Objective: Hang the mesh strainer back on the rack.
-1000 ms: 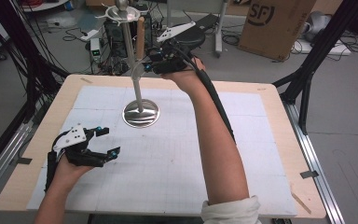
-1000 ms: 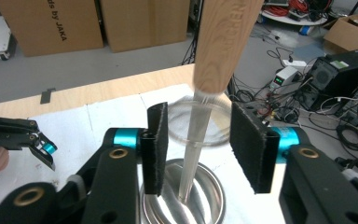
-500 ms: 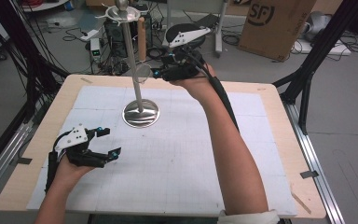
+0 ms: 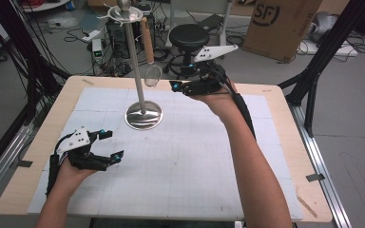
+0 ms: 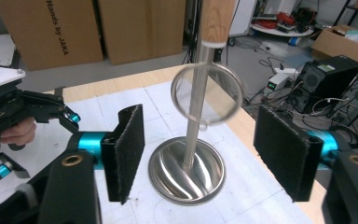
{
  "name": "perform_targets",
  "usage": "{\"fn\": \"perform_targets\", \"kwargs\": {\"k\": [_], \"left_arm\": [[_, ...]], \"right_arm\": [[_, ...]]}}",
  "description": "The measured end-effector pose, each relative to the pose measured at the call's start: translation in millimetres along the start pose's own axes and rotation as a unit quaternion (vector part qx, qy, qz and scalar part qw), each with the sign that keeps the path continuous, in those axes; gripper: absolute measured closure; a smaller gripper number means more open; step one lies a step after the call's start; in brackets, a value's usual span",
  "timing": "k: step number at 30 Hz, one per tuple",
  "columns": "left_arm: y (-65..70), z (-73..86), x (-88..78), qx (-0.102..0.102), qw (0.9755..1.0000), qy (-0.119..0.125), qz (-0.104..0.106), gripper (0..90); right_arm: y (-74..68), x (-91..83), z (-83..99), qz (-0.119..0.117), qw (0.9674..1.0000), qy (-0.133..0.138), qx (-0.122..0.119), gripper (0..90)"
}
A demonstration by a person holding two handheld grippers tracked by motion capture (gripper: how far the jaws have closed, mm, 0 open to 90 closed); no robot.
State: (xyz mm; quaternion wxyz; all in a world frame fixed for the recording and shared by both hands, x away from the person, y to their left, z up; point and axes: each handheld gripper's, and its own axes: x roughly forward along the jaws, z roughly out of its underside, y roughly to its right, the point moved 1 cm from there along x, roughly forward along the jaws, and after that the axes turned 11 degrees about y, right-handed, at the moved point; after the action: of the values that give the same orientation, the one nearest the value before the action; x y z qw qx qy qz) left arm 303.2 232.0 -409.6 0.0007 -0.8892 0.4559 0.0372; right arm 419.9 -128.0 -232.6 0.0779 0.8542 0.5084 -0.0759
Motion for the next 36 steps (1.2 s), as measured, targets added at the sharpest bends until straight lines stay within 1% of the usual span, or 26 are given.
{"fn": "perform_targets", "kwargs": {"k": [2, 5, 8, 10, 11, 12, 17, 25, 27, 29, 30, 31, 34, 36], "left_arm": [[0.3, 0.1, 0.2, -0.001, 1.0000, 0.000, 0.001, 13.4], [0.4, 0.0, 0.1, 0.000, 1.0000, 0.001, 0.001, 13.4], [0.3, 0.0, 0.0, 0.000, 1.0000, 0.000, 0.001, 13.4], [0.4, 0.2, 0.2, -0.001, 1.0000, 0.000, 0.001, 13.4], [0.3, 0.3, 0.3, 0.001, 1.0000, -0.001, 0.001, 13.4], [0.3, 0.4, 0.4, 0.001, 1.0000, -0.001, 0.001, 13.4], [0.2, 0.7, 0.6, 0.003, 1.0000, -0.003, 0.001, 13.4], [0.7, 0.9, 0.8, 0.003, 1.0000, -0.005, 0.001, 13.4], [0.6, 1.2, 1.0, 0.003, 1.0000, -0.006, 0.001, 13.4], [0.6, 1.6, 1.2, 0.003, 1.0000, -0.006, 0.001, 13.4], [0.6, 1.7, 1.3, 0.003, 1.0000, -0.006, 0.001, 13.4], [0.7, 1.7, 1.3, 0.003, 1.0000, -0.007, 0.000, 13.4], [1.0, 2.0, 1.6, 0.003, 1.0000, -0.007, 0.001, 13.4], [1.1, 2.4, 2.0, 0.004, 1.0000, -0.009, 0.001, 13.4]], "right_arm": [[-0.6, -4.8, 3.2, -0.001, 1.0000, 0.009, 0.001, 31.2], [-1.7, -12.5, 8.8, -0.002, 0.9999, 0.015, 0.001, 29.9], [-3.3, -19.9, 14.5, -0.001, 0.9999, 0.014, 0.005, 27.7], [-4.1, -25.6, 18.5, 0.000, 0.9998, 0.020, 0.006, 27.5], [-5.9, -27.3, 19.8, 0.001, 0.9996, 0.023, 0.015, 27.4], [-4.8, -31.5, 22.8, 0.002, 0.9997, 0.025, 0.008, 27.1], [-4.1, -45.3, 36.3, 0.008, 0.9994, 0.028, 0.016, 25.2], [-6.5, -67.8, 67.4, 0.020, 0.9984, 0.042, 0.033, 24.3], [-7.3, -74.4, 78.0, 0.020, 0.9977, 0.046, 0.045, 24.0], [-8.2, -79.1, 86.5, 0.023, 0.9971, 0.051, 0.051, 23.5], [-8.8, -82.3, 92.4, 0.026, 0.9968, 0.050, 0.057, 23.3], [-9.4, -84.1, 95.7, 0.029, 0.9966, 0.049, 0.059, 23.2], [-11.1, -90.5, 108.2, 0.036, 0.9964, 0.048, 0.061, 22.9], [-12.3, -94.1, 116.2, 0.043, 0.9966, 0.039, 0.059, 22.3]]}}
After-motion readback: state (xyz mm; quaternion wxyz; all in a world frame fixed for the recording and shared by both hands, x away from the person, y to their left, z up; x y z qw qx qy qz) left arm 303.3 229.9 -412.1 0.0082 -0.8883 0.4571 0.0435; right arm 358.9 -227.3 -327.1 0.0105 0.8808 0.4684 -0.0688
